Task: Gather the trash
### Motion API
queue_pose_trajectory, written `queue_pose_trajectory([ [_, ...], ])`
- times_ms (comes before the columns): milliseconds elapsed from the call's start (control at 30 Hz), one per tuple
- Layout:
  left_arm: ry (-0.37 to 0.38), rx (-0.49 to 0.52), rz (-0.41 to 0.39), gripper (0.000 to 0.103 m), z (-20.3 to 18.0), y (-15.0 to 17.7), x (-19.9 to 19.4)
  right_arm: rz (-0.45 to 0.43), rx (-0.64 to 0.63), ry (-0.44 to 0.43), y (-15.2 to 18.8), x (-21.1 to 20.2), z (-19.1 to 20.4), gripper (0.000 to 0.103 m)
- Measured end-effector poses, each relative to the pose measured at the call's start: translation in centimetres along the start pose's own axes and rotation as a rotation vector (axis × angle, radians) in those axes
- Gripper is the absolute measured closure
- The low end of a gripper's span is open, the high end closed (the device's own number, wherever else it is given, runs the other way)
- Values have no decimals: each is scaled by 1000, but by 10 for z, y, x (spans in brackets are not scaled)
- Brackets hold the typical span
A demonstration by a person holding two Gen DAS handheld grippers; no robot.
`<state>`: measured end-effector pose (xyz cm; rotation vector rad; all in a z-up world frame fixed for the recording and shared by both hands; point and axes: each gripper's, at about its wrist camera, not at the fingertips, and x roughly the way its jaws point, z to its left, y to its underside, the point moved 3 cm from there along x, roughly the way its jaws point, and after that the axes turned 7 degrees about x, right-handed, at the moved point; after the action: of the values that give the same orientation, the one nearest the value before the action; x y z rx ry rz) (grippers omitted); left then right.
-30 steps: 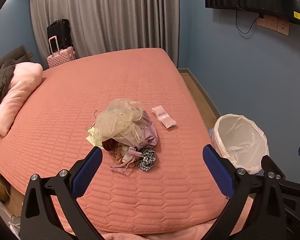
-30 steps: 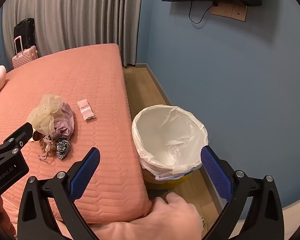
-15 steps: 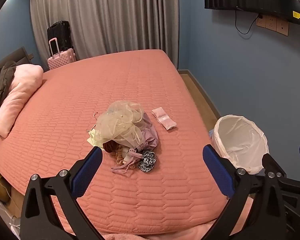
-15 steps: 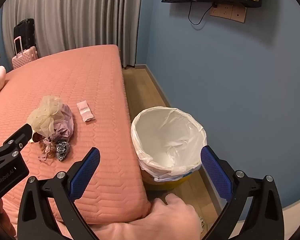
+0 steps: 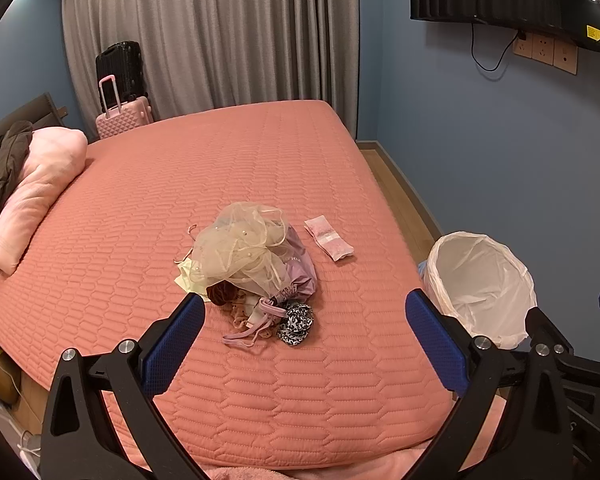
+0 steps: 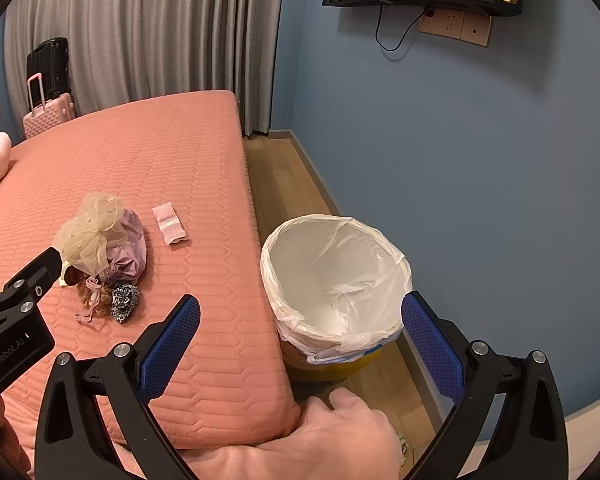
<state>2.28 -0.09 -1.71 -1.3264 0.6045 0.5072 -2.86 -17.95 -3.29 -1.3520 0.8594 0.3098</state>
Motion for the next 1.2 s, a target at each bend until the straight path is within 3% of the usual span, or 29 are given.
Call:
queue_pose_trajectory([
  [1200,-5,-16,-17,7,6,-1,-5,-15,-1,11,-5,-8,-1,5],
])
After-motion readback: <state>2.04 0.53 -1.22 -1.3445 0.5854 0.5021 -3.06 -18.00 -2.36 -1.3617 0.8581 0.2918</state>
